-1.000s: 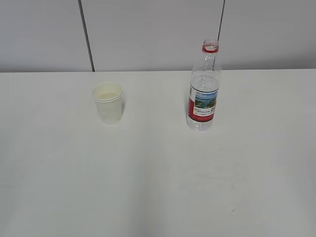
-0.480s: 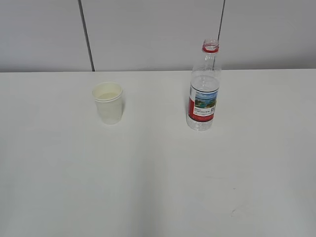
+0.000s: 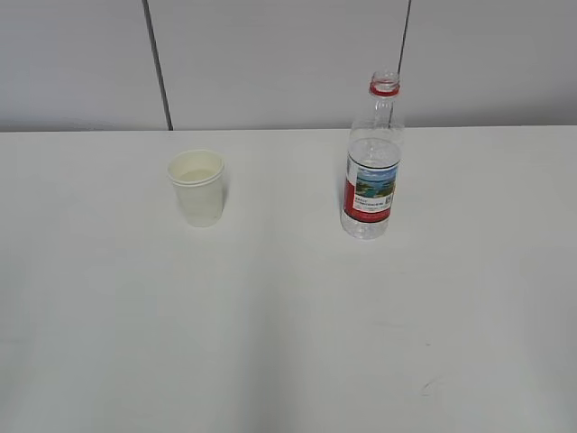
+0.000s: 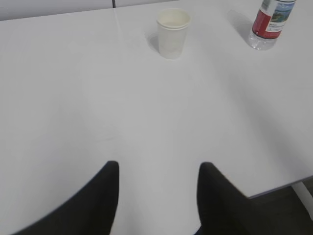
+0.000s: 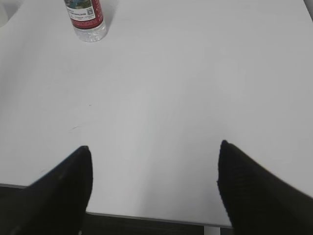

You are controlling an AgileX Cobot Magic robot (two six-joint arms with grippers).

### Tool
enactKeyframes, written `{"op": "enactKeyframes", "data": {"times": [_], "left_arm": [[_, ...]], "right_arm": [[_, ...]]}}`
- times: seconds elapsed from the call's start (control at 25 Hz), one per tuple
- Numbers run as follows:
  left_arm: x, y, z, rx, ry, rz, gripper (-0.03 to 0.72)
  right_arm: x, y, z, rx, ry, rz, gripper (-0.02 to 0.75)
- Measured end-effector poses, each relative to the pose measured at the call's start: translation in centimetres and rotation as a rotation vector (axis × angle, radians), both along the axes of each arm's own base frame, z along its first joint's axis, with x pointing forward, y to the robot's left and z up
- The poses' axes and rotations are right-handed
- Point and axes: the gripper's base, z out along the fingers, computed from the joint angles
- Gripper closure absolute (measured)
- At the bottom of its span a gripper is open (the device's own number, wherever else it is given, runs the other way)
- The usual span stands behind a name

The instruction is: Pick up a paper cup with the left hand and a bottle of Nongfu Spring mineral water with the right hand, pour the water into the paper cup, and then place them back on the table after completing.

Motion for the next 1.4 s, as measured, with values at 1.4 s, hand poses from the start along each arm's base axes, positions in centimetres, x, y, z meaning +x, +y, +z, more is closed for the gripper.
{"op": "enactKeyframes", "data": {"times": [1.4], "left_arm": [[0.05,-0.1,0.0,0.001,-0.004,0.086,0.4]], "right_arm": [[0.06,-0.07,0.11,-0.008,-0.013,-0.003,0.15]]}}
